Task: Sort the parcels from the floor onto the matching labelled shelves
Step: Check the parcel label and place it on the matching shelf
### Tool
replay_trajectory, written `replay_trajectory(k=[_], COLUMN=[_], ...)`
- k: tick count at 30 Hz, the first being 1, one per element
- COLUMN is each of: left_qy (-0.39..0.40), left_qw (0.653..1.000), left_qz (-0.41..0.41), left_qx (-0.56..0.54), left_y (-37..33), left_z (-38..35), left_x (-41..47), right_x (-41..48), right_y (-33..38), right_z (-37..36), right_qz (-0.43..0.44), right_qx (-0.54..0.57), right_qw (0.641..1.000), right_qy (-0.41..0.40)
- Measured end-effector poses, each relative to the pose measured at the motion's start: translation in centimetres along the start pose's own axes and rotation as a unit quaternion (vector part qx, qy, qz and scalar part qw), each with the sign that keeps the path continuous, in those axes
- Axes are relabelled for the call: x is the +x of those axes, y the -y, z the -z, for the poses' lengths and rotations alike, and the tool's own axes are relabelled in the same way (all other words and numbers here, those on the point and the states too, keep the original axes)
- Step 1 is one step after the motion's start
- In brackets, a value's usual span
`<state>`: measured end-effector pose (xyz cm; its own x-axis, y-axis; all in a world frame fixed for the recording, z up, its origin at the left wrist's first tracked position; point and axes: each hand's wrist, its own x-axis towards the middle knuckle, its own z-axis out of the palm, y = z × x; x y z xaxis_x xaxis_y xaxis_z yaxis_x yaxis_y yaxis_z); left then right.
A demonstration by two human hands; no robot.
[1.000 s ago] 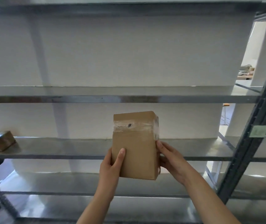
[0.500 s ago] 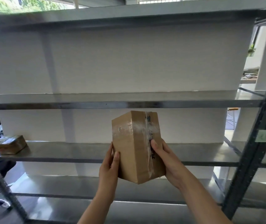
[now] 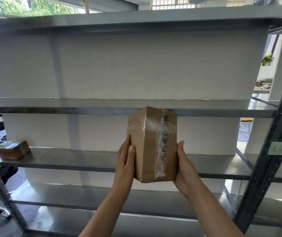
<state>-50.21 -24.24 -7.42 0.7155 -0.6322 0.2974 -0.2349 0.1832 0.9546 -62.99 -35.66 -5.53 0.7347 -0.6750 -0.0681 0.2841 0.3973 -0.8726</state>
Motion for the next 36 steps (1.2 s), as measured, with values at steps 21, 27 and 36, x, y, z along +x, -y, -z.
replay_trajectory(k=[21, 27, 36], left_qy=[0.040, 0.057, 0.072], left_qw=[0.996, 0.996, 0.996], left_qz=[0.080, 0.067, 0.052], left_qx=[-0.019, -0.006, 0.009], left_y=[2.2, 2.2, 2.5], left_z=[1.1, 1.5, 1.3], left_x=[0.6, 0.5, 0.7], right_x=[0.7, 1.3, 2.7], right_y=[-0.9, -1.1, -0.2], right_z=[0.3, 0.9, 1.6], right_qz=[-0.005, 0.021, 0.037], right_qx=[-0.088, -0.082, -0.108], right_qw=[0.996, 0.996, 0.993], right_qy=[0.019, 0.037, -0.009])
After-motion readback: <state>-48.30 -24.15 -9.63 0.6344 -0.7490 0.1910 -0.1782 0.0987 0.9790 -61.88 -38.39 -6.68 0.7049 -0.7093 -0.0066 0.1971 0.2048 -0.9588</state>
